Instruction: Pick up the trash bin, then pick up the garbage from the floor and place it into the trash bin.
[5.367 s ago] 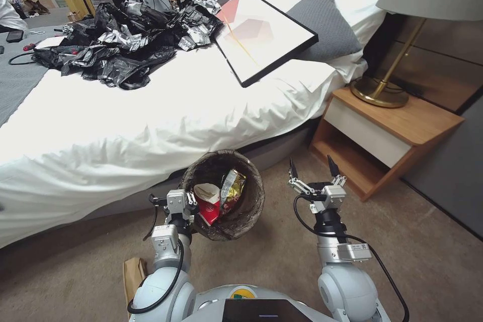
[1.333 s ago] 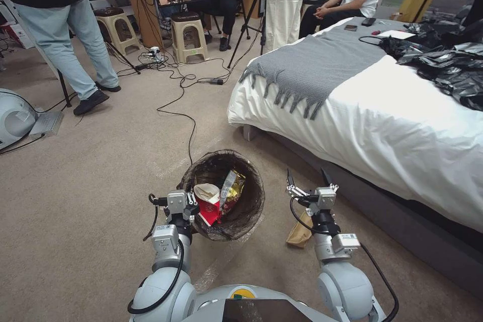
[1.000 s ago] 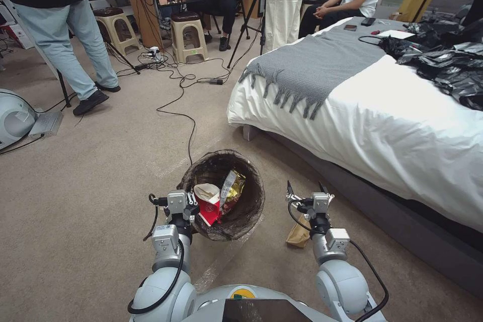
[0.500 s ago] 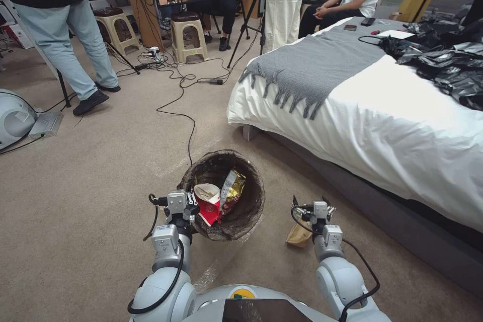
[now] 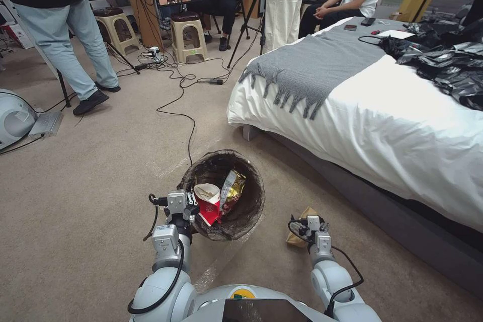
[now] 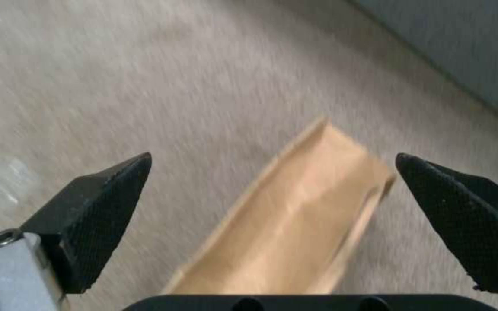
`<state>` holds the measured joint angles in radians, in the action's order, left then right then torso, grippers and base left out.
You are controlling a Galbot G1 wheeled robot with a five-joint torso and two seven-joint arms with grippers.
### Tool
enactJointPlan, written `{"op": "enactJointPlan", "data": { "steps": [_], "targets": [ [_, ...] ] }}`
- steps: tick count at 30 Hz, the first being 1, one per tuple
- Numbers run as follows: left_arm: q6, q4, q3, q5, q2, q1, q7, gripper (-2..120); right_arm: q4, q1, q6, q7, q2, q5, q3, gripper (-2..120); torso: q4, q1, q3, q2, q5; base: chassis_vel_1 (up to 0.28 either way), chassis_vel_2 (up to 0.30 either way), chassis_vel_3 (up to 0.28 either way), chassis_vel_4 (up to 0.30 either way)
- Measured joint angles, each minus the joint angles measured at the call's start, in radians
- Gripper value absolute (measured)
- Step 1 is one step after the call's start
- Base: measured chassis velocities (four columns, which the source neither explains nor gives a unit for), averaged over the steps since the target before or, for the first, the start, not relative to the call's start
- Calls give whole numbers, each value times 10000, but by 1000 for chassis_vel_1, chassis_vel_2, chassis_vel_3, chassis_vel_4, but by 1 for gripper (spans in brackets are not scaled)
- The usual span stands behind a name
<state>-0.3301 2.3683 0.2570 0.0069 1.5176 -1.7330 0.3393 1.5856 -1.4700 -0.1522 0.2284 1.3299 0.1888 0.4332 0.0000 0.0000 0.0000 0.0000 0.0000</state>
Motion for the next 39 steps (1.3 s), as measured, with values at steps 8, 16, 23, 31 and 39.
{"op": "enactJointPlan", "data": {
  "steps": [8, 16, 23, 31, 39],
  "targets": [
    [0, 0, 0, 0, 0, 0, 0, 2, -842, 139, 220, -74, 19, 56, 98, 79, 0, 0, 0, 0, 0, 0, 0, 0, 0],
    [0, 0, 0, 0, 0, 0, 1, 2, -1401, 216, 477, -116, 29, 55, 238, 49, 0, 0, 0, 0, 0, 0, 0, 0, 0],
    [0, 0, 0, 0, 0, 0, 0, 2, -1679, 301, 744, -232, 19, 62, 310, 24, 0, 0, 0, 0, 0, 0, 0, 0, 0],
    [0, 0, 0, 0, 0, 0, 0, 2, -1680, 376, 827, -255, 24, 64, 300, 0, 0, 0, 0, 0, 1, 0, 0, 0, 0],
    [0, 0, 0, 0, 0, 0, 1, 2, -1608, 404, 1003, -267, 16, 20, 301, 0, 0, 0, 0, 0, 1, 0, 0, 0, 0]
  ]
}}
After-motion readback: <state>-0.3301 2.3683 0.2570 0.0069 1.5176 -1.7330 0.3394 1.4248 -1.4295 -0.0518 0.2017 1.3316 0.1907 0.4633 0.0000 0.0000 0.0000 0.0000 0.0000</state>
